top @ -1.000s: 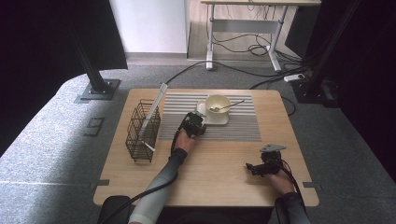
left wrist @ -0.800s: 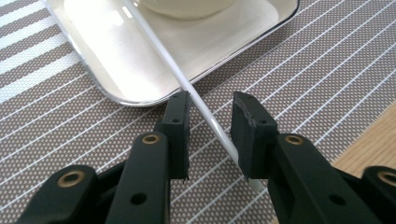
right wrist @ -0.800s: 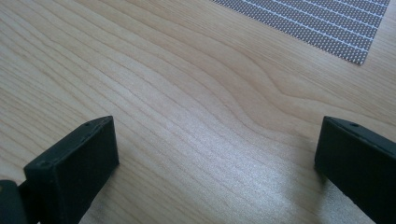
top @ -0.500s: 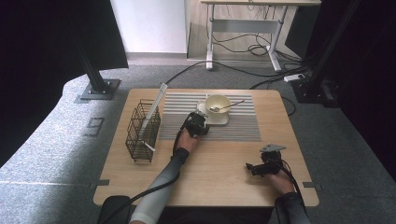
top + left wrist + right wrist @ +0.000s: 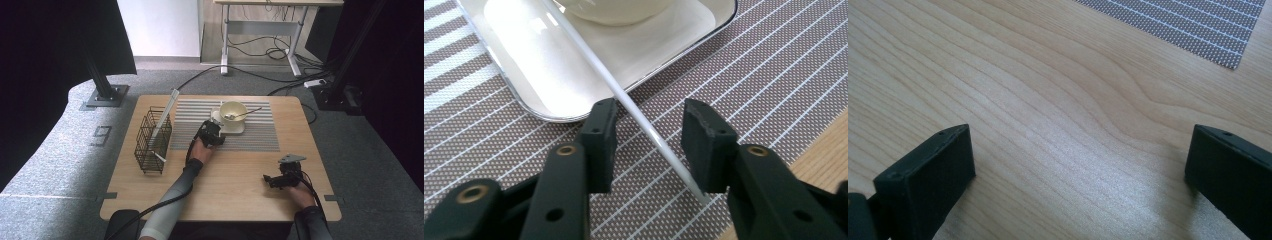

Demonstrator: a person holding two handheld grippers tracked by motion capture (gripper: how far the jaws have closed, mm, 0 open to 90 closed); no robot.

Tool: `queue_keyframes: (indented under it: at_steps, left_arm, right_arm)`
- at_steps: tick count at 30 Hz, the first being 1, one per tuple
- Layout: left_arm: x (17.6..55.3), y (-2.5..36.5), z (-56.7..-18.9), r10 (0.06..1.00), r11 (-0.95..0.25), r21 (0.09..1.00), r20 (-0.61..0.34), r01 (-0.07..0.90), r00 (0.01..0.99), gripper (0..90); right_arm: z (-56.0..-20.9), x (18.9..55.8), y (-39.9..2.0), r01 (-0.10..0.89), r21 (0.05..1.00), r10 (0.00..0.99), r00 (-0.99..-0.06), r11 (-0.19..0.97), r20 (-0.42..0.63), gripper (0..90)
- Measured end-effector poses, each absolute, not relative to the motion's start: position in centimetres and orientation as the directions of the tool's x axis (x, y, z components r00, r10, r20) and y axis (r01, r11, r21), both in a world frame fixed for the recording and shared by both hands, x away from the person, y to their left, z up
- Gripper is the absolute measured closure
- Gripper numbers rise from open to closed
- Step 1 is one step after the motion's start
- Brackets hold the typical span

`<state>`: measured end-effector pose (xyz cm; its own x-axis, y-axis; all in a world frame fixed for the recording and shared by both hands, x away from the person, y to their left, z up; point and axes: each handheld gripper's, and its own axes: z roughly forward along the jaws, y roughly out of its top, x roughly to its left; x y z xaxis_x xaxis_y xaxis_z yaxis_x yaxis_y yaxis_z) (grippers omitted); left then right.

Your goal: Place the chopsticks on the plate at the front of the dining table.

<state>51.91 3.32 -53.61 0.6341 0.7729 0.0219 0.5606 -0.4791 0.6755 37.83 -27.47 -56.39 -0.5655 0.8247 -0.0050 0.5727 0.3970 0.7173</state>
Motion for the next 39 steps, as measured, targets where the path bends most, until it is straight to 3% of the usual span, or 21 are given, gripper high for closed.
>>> queue_keyframes:
  at_steps: [7, 18, 33, 39]
  left_arm:
    - [51.2, 4.2, -52.6, 0.768, -0.470, 0.698, 0.020, 0.541, 0.640, 40.0]
    - [48.5, 5.3, -50.3, 0.688, -0.485, 0.735, -0.015, 0.475, 0.726, 16.1]
    - [44.1, 6.4, -49.3, 0.637, -0.497, 0.757, -0.014, 0.425, 0.771, 0.1]
    - [41.9, 7.2, -49.9, 0.619, -0.498, 0.758, -0.028, 0.420, 0.785, 0.0]
  right_arm:
    - [-56.4, 37.8, -27.5, 0.574, 0.717, 0.825, -0.564, 0.396, -0.004, 0.0]
    - [-56.4, 37.8, -27.5, 0.572, 0.717, 0.825, -0.566, 0.397, -0.006, 0.0]
    - [-56.4, 37.8, -27.5, 0.572, 0.717, 0.825, -0.566, 0.397, -0.006, 0.0]
    - [-56.4, 37.9, -27.5, 0.570, 0.718, 0.823, -0.568, 0.400, -0.007, 0.0]
